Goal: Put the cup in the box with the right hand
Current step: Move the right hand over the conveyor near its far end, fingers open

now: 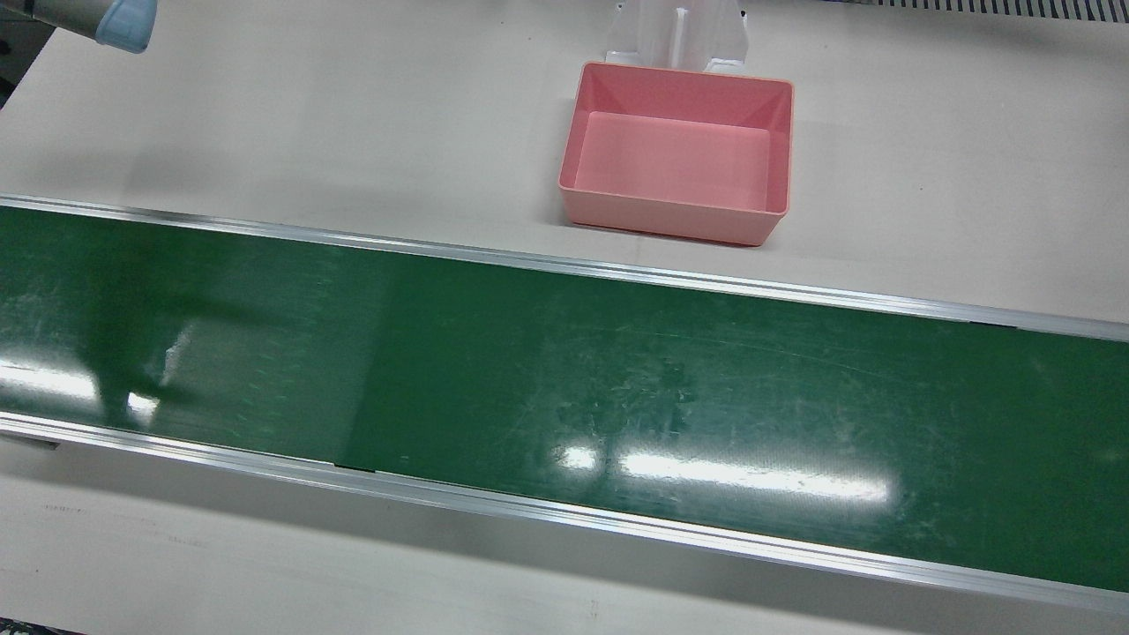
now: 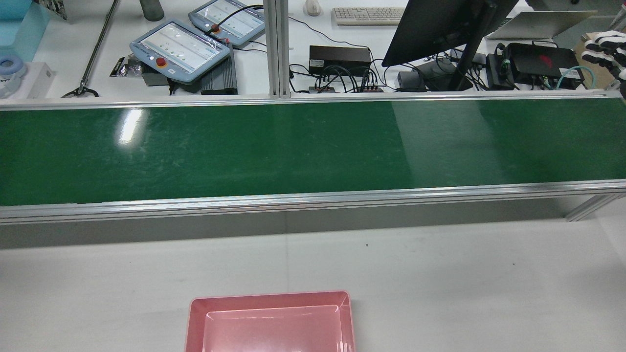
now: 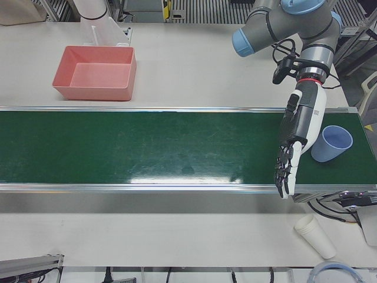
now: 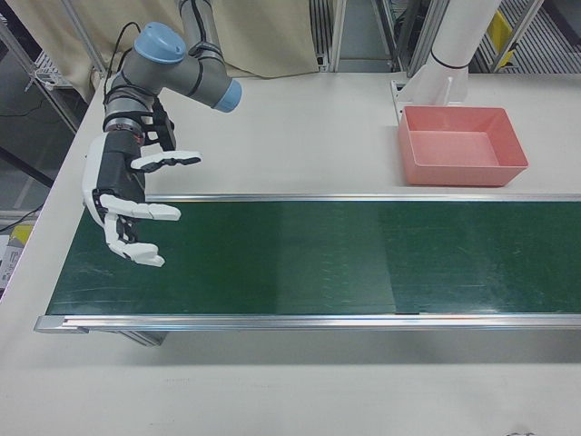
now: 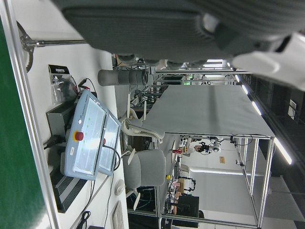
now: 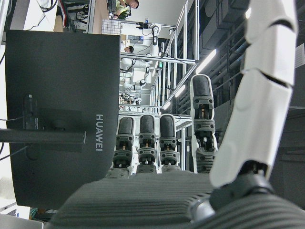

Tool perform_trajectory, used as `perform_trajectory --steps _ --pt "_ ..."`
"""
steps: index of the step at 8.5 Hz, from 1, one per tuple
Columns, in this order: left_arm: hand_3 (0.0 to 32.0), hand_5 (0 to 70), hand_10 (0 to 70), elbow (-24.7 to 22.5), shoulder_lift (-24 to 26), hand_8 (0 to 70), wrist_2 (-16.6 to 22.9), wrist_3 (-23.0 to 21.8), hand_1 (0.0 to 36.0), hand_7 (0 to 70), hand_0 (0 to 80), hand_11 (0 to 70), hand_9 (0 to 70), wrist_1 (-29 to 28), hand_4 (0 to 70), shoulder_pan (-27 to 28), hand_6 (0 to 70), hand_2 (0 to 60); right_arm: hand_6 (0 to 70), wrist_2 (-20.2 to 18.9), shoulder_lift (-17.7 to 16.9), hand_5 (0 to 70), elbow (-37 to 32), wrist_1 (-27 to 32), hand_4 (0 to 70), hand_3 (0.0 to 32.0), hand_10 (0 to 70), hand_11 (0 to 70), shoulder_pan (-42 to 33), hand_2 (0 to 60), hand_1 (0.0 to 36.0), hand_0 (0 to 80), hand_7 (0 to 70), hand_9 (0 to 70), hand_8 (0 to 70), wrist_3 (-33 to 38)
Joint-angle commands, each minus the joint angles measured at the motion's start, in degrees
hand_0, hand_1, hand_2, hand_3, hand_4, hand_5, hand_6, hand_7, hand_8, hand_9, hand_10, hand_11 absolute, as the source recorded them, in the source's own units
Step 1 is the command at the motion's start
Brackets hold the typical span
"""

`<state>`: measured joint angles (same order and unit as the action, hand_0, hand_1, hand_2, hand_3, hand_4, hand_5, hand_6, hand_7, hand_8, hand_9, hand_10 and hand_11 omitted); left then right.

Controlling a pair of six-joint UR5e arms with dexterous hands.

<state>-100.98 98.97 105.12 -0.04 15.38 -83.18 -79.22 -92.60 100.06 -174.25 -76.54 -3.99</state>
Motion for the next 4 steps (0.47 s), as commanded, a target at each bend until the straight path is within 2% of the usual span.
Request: perform_trajectory --steps 1,2,3,4 --pt "0.0 0.0 0.0 0.00 0.09 0.0 0.00 -0.05 0.0 0.0 0.0 0.0 0.0 0.00 0.0 -0.05 0.0 0.0 11.1 8.74 7.91 8.9 0.04 -6.24 36.5 0.0 13.4 21.4 12.81 15.1 21.7 58.9 39.3 27.8 17.3 -5.63" --pt "0.0 0.0 0.0 0.00 0.09 0.0 0.00 -0.05 0.0 0.0 0.0 0.0 0.0 0.00 0.0 0.03 0.0 0.0 10.5 13.60 9.27 9.1 0.74 -8.54 35.5 0.0 11.3 18.3 17.52 12.6 22.9 60.9 36.5 26.7 16.8 -5.94" --pt "0.0 0.0 0.0 0.00 0.09 0.0 0.00 -0.05 0.0 0.0 0.0 0.0 0.0 -0.09 0.0 -0.05 0.0 0.0 9.7 15.65 9.46 9.4 2.14 -9.87 27.5 0.0 9.7 16.3 20.44 15.0 24.5 60.8 32.8 25.2 16.1 -7.68" --pt "0.0 0.0 0.0 0.00 0.00 0.0 0.00 -0.05 0.0 0.0 0.0 0.0 0.0 0.00 0.0 -0.05 0.0 0.0 9.3 16.63 9.55 9.3 2.16 -9.97 27.2 0.0 7.2 12.7 22.47 10.9 23.7 61.5 31.8 24.5 15.6 -9.79"
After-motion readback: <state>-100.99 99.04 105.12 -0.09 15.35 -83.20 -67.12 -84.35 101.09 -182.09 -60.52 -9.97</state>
